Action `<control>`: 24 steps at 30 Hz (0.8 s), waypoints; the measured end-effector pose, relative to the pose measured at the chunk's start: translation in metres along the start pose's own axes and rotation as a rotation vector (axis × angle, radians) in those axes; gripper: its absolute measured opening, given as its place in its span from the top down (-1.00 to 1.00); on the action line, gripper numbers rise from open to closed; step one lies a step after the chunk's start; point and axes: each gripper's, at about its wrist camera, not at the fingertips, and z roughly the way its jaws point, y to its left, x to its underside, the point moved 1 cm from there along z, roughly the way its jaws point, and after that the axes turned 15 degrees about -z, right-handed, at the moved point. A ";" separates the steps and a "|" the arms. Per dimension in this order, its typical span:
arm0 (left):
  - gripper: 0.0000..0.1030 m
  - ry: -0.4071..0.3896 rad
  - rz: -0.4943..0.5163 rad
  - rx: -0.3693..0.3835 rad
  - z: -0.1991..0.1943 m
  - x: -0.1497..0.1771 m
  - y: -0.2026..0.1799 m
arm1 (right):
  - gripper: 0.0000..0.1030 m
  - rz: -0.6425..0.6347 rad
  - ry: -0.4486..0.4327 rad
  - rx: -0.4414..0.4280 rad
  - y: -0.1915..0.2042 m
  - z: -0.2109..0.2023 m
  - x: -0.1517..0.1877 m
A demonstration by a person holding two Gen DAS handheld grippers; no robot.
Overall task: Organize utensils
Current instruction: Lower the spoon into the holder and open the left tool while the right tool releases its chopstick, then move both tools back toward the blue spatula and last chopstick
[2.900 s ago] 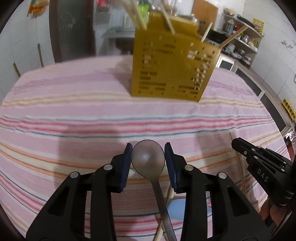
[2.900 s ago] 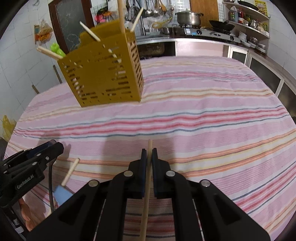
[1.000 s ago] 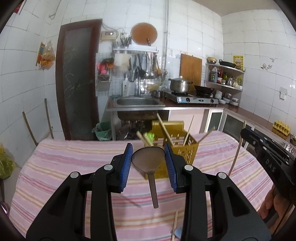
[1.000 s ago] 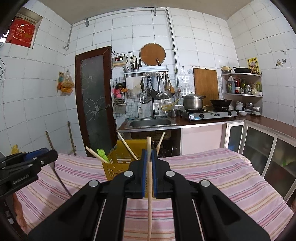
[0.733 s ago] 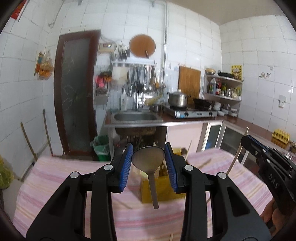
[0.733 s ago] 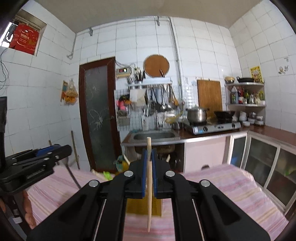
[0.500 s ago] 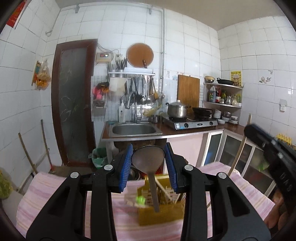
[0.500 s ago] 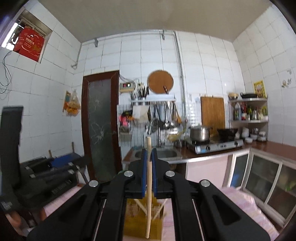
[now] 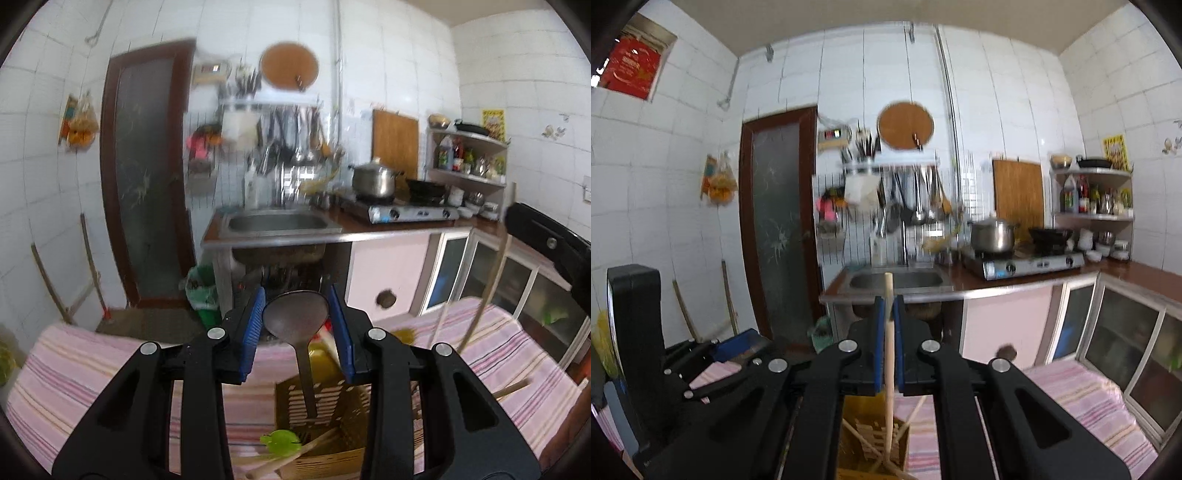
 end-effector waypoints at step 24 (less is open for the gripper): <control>-0.90 0.013 -0.096 -0.078 -0.183 0.037 0.082 | -0.77 0.063 0.142 0.020 -0.022 -0.122 0.066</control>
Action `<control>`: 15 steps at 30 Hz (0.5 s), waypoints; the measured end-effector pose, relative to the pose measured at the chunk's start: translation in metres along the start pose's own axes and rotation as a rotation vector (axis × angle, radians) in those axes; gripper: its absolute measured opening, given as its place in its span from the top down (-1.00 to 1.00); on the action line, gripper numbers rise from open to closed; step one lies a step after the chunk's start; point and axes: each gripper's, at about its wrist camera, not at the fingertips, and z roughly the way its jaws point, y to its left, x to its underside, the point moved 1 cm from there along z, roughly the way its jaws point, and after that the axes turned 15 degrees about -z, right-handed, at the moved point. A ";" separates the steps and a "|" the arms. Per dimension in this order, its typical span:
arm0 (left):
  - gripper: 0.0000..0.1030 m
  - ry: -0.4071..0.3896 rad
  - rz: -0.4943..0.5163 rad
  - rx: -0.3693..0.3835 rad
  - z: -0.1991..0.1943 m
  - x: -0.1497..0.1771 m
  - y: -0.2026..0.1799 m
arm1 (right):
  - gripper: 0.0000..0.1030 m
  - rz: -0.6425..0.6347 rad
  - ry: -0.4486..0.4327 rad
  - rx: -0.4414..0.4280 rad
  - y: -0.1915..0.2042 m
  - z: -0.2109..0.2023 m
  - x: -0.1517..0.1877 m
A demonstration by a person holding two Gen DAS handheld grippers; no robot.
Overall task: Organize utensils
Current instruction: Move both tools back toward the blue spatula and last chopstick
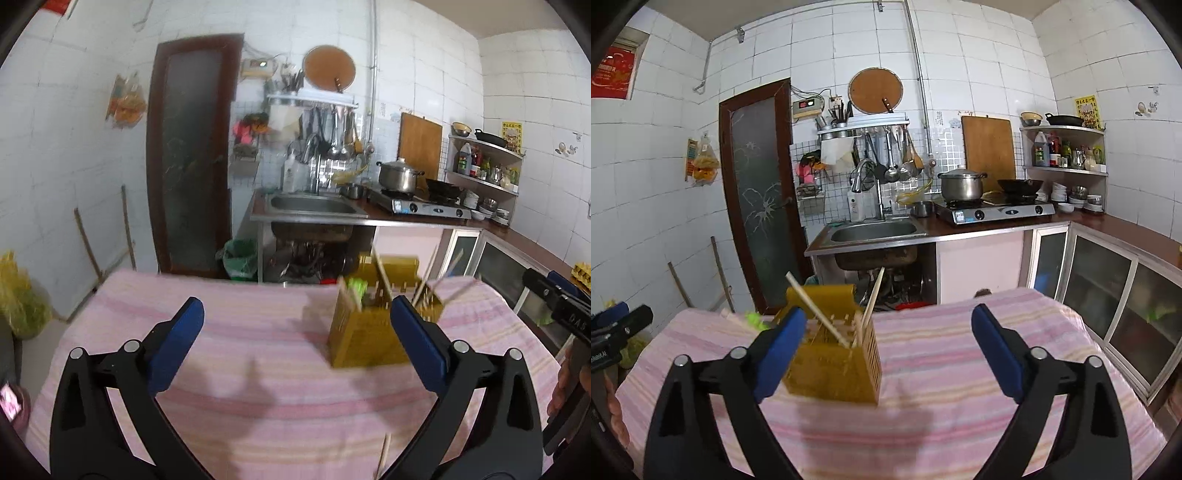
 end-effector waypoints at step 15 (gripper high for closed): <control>-0.90 0.131 0.018 -0.090 -0.009 0.099 0.061 | -0.79 -0.005 0.165 -0.067 0.042 -0.018 0.103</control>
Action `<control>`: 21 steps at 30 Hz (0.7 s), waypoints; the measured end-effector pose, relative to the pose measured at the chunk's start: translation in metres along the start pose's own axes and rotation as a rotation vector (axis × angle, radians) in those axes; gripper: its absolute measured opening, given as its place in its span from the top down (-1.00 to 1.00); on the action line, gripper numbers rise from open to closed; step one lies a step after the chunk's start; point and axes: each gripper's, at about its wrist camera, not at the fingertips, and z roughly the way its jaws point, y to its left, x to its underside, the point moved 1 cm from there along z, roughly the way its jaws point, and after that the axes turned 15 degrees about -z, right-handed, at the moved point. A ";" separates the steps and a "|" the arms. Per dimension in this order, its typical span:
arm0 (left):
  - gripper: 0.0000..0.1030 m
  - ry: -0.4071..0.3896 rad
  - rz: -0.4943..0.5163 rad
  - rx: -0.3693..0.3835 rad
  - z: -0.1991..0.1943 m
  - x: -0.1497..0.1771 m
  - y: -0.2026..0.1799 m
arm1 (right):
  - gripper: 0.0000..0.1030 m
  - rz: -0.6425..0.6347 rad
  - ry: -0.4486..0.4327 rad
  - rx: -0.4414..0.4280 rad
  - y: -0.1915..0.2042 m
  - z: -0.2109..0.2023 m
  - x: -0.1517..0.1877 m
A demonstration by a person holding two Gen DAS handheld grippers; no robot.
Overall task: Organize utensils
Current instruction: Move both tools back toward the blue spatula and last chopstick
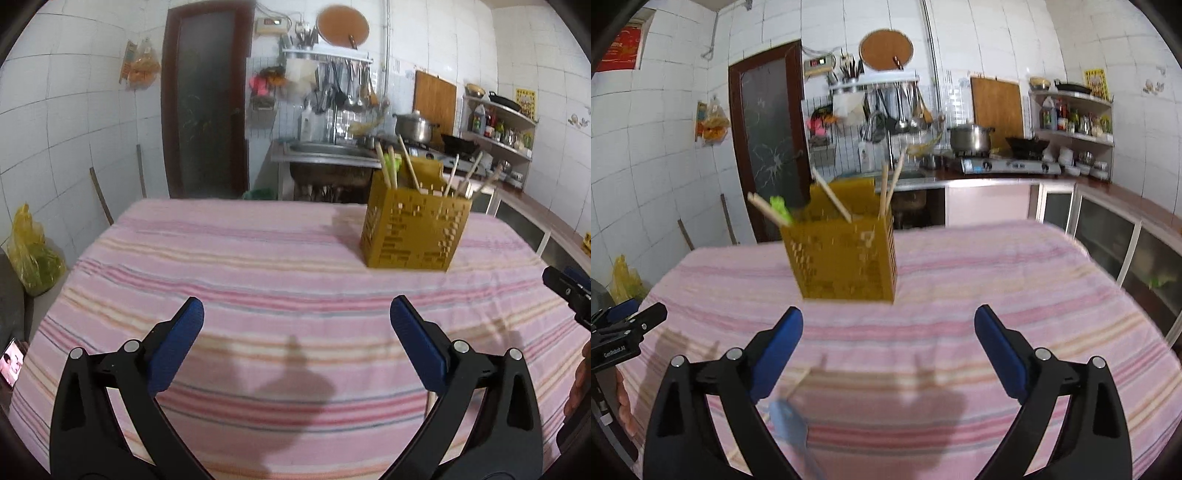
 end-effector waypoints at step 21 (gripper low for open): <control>-0.90 0.296 -0.002 -0.027 0.065 0.059 0.003 | -0.79 -0.127 0.221 -0.121 0.050 0.036 0.050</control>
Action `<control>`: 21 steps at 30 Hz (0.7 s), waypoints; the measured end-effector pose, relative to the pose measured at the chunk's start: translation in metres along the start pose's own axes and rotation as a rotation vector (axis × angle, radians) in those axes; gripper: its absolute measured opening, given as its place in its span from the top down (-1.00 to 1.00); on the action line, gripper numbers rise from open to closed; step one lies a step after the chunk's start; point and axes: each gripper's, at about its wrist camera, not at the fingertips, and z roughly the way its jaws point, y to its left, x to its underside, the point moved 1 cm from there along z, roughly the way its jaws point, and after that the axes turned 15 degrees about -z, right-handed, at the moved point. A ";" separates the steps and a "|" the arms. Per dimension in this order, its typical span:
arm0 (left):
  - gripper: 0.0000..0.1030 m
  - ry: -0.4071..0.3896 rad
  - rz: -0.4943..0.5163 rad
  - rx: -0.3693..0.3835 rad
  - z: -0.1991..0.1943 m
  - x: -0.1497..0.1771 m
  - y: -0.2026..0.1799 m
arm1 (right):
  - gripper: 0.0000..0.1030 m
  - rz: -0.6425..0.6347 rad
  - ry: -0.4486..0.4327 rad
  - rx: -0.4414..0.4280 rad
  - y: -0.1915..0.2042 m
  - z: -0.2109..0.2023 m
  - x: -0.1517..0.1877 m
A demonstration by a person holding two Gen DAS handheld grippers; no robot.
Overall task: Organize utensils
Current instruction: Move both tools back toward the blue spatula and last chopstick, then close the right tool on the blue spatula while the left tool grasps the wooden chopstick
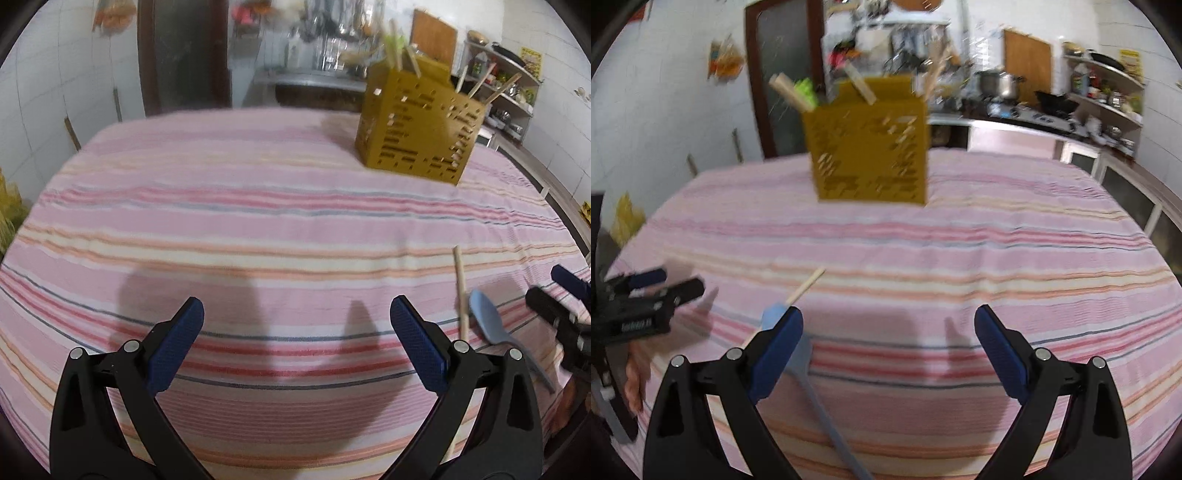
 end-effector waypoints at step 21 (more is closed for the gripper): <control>-0.89 0.053 0.093 -0.054 0.012 -0.001 -0.019 | 0.17 -0.123 0.140 -0.149 0.041 0.033 -0.017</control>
